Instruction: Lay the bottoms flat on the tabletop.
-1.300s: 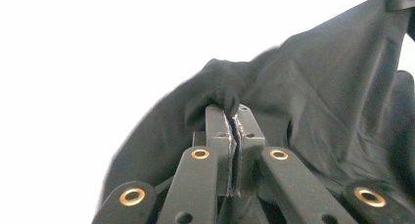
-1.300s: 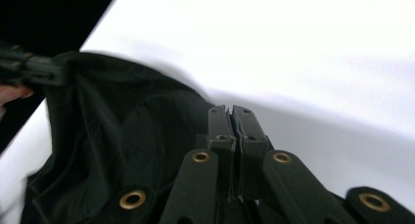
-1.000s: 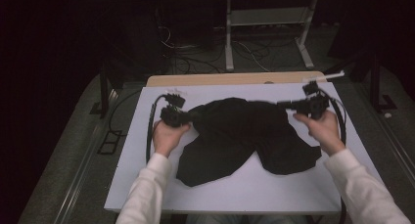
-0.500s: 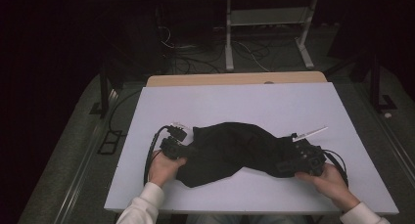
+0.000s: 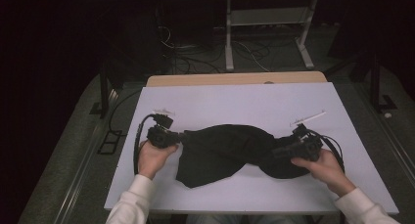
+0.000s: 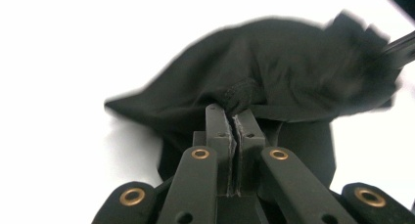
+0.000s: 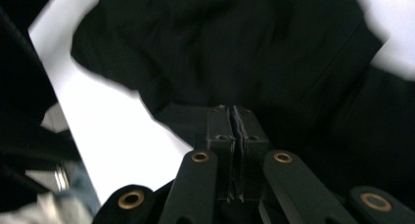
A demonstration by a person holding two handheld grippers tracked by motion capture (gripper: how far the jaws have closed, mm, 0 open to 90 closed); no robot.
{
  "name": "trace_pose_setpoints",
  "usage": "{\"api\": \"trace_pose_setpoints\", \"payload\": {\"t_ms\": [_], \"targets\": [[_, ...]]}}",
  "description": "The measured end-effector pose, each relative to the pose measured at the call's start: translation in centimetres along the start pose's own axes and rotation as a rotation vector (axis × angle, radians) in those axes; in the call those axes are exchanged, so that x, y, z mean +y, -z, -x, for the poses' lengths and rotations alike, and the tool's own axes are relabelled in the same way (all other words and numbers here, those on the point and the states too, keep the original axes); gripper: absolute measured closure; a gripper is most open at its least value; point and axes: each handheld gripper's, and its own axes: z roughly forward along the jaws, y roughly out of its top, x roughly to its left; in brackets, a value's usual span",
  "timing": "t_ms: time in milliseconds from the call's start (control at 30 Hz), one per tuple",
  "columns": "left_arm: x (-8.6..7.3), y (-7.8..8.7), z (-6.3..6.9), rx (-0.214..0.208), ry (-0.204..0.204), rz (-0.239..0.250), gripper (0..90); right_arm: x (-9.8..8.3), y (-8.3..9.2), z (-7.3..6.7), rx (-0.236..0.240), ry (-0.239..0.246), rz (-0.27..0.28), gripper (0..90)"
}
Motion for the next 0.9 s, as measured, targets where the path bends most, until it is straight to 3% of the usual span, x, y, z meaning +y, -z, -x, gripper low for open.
{"api": "trace_pose_setpoints", "payload": {"t_ms": [33,67,167,400,433,467,500,733,833,900], "targets": [[0.7,0.9,-0.1,-0.001,0.002,0.027,87.5,2.0,0.1,-0.4,-0.005,0.008,0.029,86.6],[1.3,2.0,-0.1,0.001,-0.001,0.052,87.5,2.0,0.1,-0.4,-0.005,0.008,0.029,86.6],[3.0,5.2,-0.1,0.010,-0.015,0.125,87.5,5.1,0.5,-1.6,0.001,0.033,0.075,86.6],[5.0,11.6,0.1,0.040,-0.028,0.249,87.5,13.0,0.1,-6.1,-0.009,0.116,0.136,86.7],[5.1,12.3,0.2,0.041,-0.033,0.260,87.5,14.0,-0.2,-6.9,-0.011,0.130,0.138,86.7],[5.2,12.8,0.3,0.043,-0.037,0.271,87.5,16.1,-0.9,-8.5,-0.010,0.152,0.139,86.7],[5.2,13.3,0.4,0.044,-0.042,0.278,87.5,16.1,-0.9,-8.5,-0.010,0.152,0.139,86.7],[5.6,16.2,0.8,0.051,-0.048,0.331,87.5,21.8,-1.5,-13.7,0.032,0.210,0.195,86.8],[6.0,17.3,1.1,0.047,-0.048,0.364,87.5,23.0,-0.9,-14.6,0.064,0.206,0.242,86.7],[6.3,17.8,1.4,0.044,-0.051,0.383,87.5,23.1,-0.9,-14.3,0.068,0.187,0.257,86.7]]}}
